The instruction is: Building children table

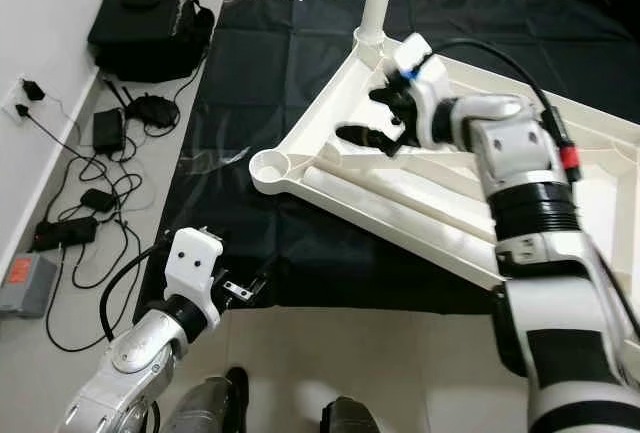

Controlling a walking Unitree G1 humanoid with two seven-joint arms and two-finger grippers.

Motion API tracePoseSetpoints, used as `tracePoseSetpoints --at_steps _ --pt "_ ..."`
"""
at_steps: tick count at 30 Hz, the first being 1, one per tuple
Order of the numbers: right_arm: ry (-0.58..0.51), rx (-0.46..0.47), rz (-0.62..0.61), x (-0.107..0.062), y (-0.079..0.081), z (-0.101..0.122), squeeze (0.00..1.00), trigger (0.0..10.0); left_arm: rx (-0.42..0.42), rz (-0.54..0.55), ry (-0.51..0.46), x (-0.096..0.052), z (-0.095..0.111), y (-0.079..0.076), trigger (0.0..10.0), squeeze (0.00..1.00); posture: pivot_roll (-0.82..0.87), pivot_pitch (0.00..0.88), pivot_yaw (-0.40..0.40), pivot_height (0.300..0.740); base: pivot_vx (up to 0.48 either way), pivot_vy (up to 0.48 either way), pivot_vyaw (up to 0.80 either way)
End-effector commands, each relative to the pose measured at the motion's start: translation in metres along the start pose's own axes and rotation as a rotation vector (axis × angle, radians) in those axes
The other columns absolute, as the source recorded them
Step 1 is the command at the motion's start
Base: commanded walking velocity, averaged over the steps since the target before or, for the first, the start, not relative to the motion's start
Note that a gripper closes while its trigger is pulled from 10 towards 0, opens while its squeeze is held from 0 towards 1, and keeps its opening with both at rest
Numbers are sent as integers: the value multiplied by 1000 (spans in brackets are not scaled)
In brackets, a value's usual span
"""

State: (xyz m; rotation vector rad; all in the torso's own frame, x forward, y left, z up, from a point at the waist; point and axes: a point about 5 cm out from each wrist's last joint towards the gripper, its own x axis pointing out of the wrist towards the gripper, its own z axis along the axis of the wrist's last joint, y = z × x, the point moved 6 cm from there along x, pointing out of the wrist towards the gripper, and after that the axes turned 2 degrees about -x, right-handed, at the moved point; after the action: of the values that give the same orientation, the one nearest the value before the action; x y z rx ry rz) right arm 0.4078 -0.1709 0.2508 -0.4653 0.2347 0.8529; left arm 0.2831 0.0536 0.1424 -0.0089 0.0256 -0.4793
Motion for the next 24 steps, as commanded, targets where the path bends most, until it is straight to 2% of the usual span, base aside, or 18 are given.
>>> tracePoseSetpoints --at_steps 1,3,5,6,7,10,13,14,16,18,20,21,22,24 --pt "21 -22 65 -4 8 -4 0 10000 -3 1 24 -3 -5 0 10000 0 100 257 -77 740 0 0 0" --pt "79 -55 63 -15 7 -15 0 10000 -2 0 29 -3 -6 0 10000 0 95 253 -73 740 0 0 0" --pt "79 -55 63 -15 7 -15 0 10000 -2 0 29 -3 -6 0 10000 0 95 253 -73 740 0 0 0" --pt "93 -30 -59 -10 -3 -20 0 10000 -1 -1 31 -2 -7 0 10000 0 96 245 -70 740 0 0 0" --pt "101 -11 -112 -9 -8 -24 0 10000 -1 -3 31 -2 -7 0 10000 0 96 245 -70 740 0 0 0" --pt "126 -2 -159 -9 -13 -31 0 10000 0 -5 31 -2 -7 0 10000 0 99 241 -65 740 0 0 0" --pt "141 13 -177 -13 -15 -37 0 10000 2 -10 30 -2 -6 -1 10000 0 106 239 -67 740 0 0 0" --pt "132 29 -143 -15 -10 -35 0 10000 3 -10 29 -2 -6 -1 10000 0 105 235 -66 740 0 0 0" --pt "132 29 -143 -15 -10 -35 0 10000 3 -10 29 -2 -6 -1 10000 0 105 235 -66 740 0 0 0" --pt "97 38 54 -22 24 -29 0 10000 5 -10 29 -3 -6 -1 10000 0 95 232 -61 740 0 0 0" --pt "97 38 54 -22 24 -29 0 10000 5 -10 29 -3 -6 -1 10000 0 95 232 -61 740 0 0 0" --pt "86 26 150 -27 41 -29 0 10000 6 -11 31 -3 -7 -1 10000 0 93 230 -63 740 0 0 0" --pt "94 16 198 -31 51 -34 0 10000 6 -12 33 -3 -7 -2 10000 0 91 230 -56 740 0 0 0" --pt "90 19 212 -32 54 -36 0 10000 5 -13 34 -3 -7 -2 10000 0 91 230 -56 740 0 0 0"
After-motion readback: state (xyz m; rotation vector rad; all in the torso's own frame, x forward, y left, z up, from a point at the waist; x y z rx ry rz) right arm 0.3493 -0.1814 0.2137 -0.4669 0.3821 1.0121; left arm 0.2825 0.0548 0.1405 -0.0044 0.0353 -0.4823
